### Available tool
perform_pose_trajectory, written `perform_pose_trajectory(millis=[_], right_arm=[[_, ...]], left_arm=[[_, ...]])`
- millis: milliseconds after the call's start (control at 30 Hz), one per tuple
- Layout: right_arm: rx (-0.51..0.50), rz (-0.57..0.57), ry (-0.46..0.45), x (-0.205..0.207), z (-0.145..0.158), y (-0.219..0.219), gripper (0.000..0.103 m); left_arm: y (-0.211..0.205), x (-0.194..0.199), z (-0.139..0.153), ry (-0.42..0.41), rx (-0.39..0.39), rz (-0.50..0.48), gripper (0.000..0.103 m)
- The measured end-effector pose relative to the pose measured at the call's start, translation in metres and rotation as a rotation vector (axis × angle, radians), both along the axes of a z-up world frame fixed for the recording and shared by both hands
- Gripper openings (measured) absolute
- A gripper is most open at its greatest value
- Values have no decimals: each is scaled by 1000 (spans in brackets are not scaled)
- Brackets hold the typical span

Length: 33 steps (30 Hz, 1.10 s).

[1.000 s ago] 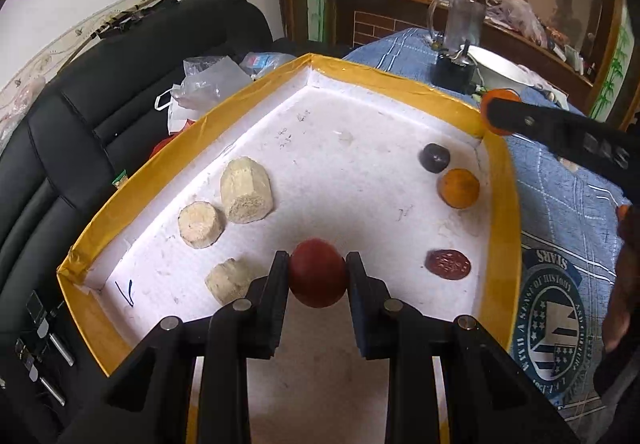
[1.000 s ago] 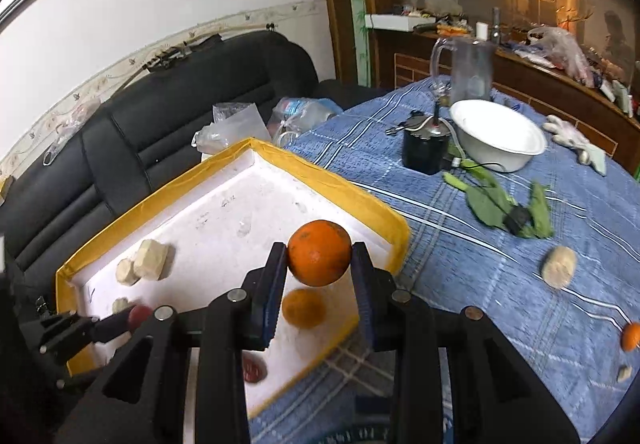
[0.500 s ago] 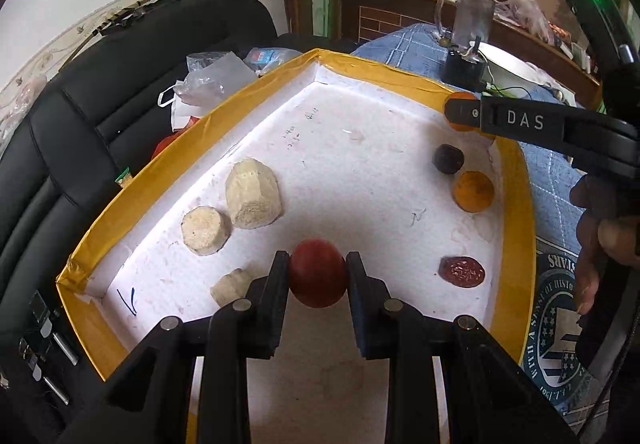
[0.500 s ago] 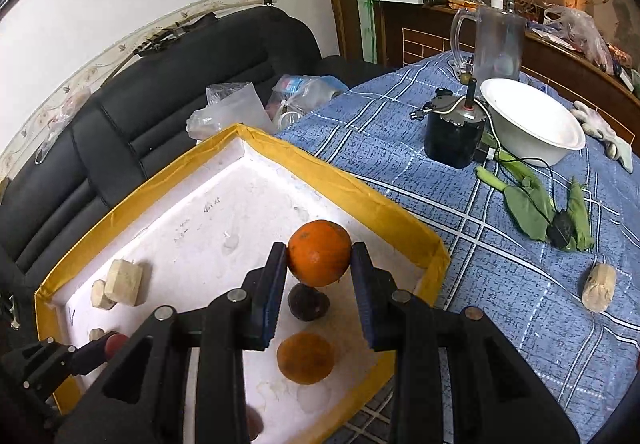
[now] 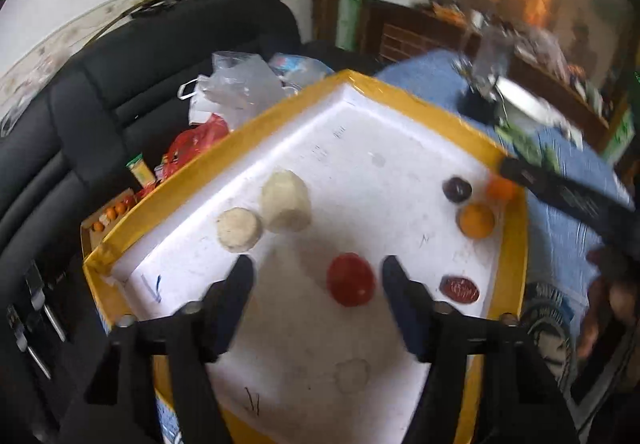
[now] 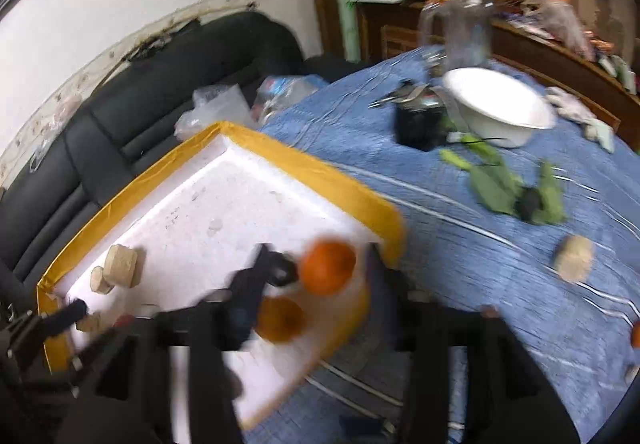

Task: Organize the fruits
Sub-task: 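Open the left tool over the tray to drop the red fruit while the right tool drops the orange, then grasp a small tan cork disc with the right tool while the left tool grasps an orange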

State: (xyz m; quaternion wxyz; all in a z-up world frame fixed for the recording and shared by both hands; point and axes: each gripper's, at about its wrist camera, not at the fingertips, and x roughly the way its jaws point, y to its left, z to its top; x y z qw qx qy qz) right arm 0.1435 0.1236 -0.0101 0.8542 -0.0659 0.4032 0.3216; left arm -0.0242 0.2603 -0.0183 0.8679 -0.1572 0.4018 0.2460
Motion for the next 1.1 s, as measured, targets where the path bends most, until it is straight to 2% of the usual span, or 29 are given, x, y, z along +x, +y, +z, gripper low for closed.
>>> perform_pose_trajectory(millis=[67,100,233,267,367,633,800,833,900,967,1100], right_arm=[[14,-37,-31,-4,7,-17,90],[34,-54,-44,-5,10,-28,92],[141,-87,0,-11,19,-70,92],[149,-105,-11,-15,21,-82,92],[154,-171,-18,-23,20,-122,92],[86,-336,6,-34,-5,-230,92],[35,-466,-29,-37,-13,-299,91],[29,-489,-31,-35,-15,-308,90],[21,-525,6,-26,-22,-326,66],[0,-531,32,-14,-27,-332,59],[-31,-510,46,10,-34,-326,51]], left_arm=[[-2,-4,2,-22,-23,5,73],[-5,-5,3,-19,-22,8,73],[-25,-9,14,-55,14,-11,74],[-31,-8,17,-67,23,-17,77],[-51,1,20,-78,17,-66,78],[-124,40,14,-37,52,-261,78],[-166,60,10,-26,82,-353,78],[-174,64,10,-23,89,-369,78],[-192,75,10,-16,103,-413,78],[-205,84,10,-17,110,-447,78],[-226,97,8,-19,112,-499,78]])
